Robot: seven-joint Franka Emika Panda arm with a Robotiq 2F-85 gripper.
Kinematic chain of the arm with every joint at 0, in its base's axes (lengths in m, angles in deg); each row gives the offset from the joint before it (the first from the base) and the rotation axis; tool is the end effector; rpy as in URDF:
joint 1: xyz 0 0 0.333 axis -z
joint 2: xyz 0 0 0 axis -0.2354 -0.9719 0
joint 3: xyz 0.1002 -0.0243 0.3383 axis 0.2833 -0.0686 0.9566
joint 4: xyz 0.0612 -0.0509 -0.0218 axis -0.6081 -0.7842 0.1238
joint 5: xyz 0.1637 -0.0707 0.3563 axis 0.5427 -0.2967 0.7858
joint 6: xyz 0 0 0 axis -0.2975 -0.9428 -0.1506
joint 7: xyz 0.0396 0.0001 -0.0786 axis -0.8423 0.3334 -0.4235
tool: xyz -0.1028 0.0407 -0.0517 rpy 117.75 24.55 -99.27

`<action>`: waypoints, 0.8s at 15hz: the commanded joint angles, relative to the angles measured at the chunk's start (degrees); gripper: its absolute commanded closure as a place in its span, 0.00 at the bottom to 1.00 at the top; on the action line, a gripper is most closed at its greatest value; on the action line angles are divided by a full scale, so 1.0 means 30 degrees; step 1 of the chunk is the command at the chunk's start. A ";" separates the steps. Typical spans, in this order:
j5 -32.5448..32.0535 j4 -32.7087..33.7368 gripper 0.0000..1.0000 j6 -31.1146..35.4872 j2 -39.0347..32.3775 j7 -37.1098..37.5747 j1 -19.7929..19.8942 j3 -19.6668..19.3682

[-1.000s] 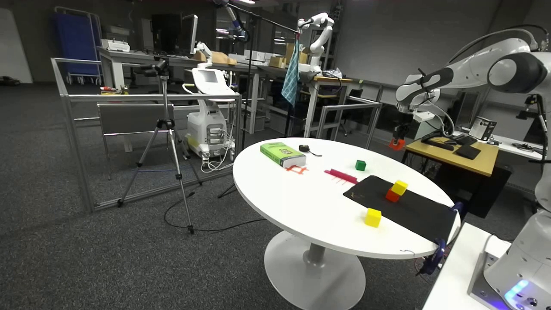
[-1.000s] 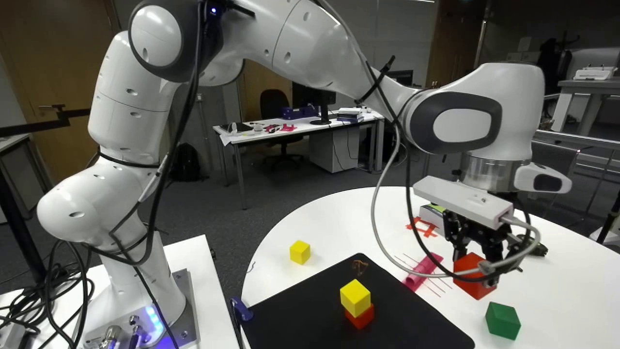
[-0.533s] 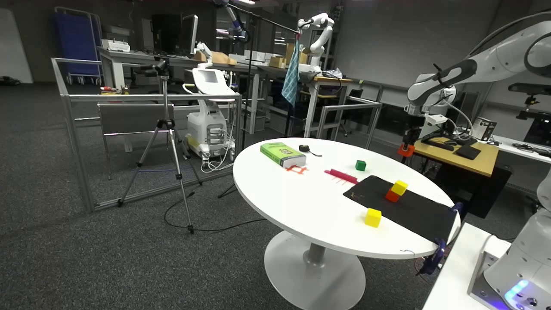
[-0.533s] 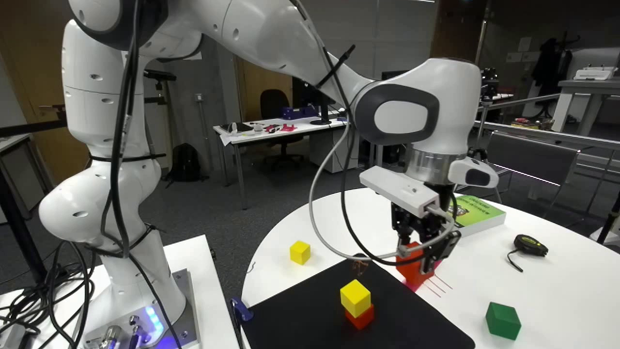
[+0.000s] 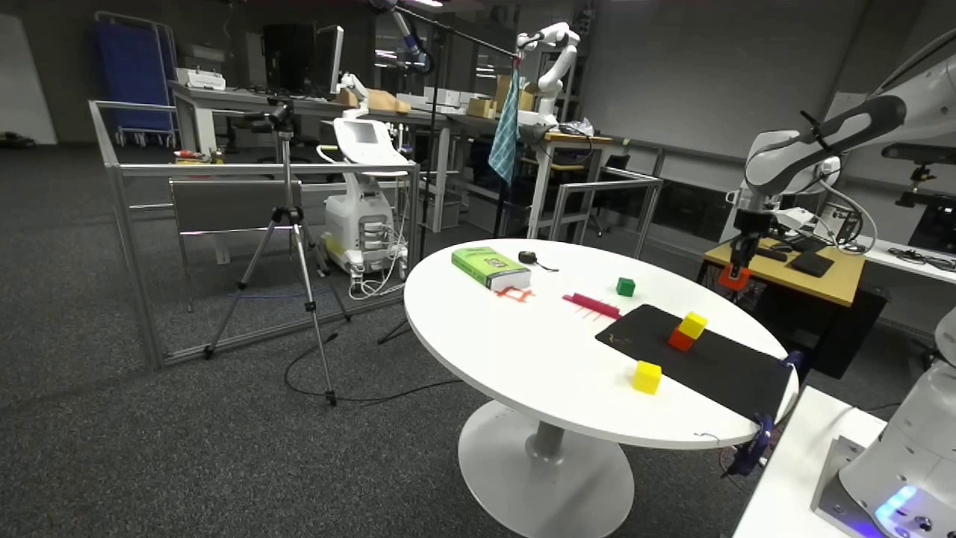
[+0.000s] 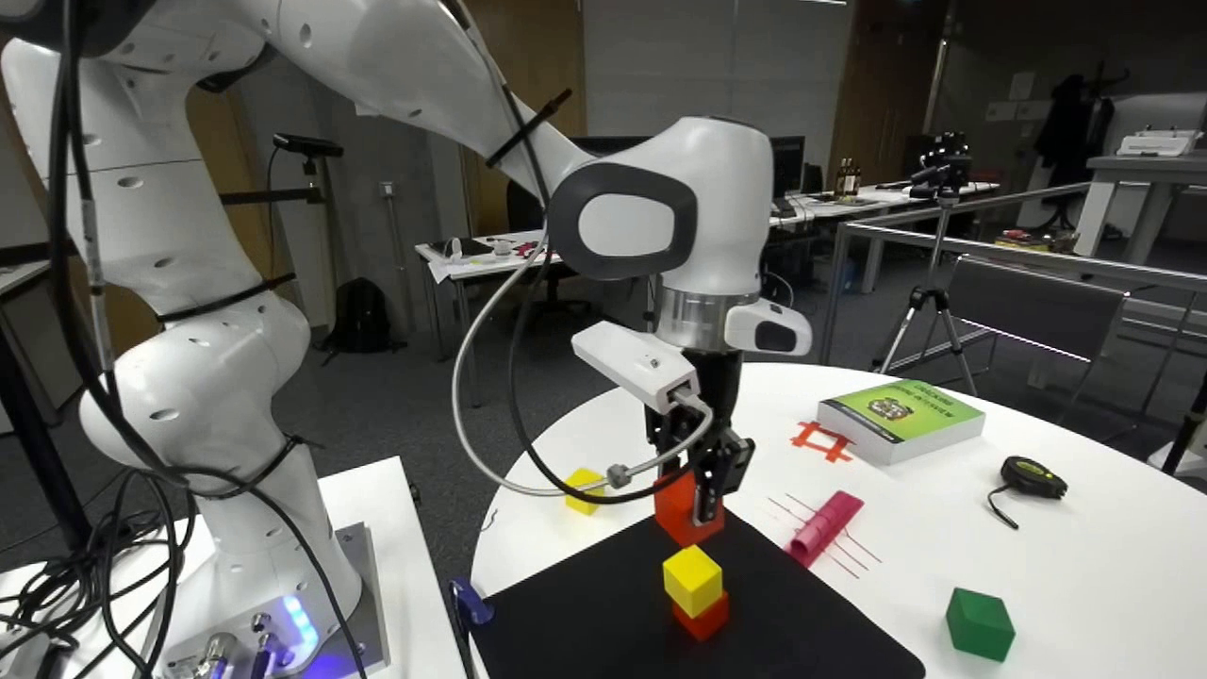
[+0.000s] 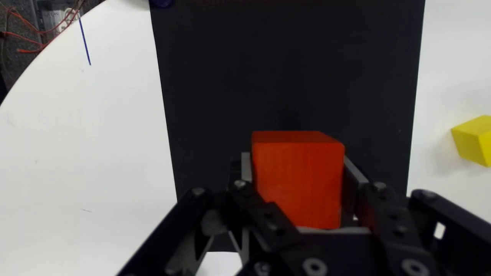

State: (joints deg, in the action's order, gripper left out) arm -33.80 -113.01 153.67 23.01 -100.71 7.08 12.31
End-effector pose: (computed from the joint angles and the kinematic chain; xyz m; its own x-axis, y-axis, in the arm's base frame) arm 0.3975 -0.2719 0.3840 0.9961 -0.0017 -0.0884 0.0028 -0.9987 0.0506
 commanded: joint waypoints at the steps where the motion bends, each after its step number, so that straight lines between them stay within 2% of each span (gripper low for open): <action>1: -0.0203 -0.0413 0.45 -0.0003 0.0420 0.0087 -0.0685 -0.0665; 6: -0.0257 -0.0782 0.45 0.0025 0.0849 0.0100 -0.0763 -0.0722; 7: -0.0257 -0.0782 0.70 0.0025 0.0849 0.0100 -0.0763 -0.0723; 12: -0.0101 -0.0140 0.70 0.0799 -0.0513 0.0074 -0.1241 -0.0721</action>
State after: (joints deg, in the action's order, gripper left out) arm -34.15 -115.25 154.60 23.89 -100.70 5.08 11.29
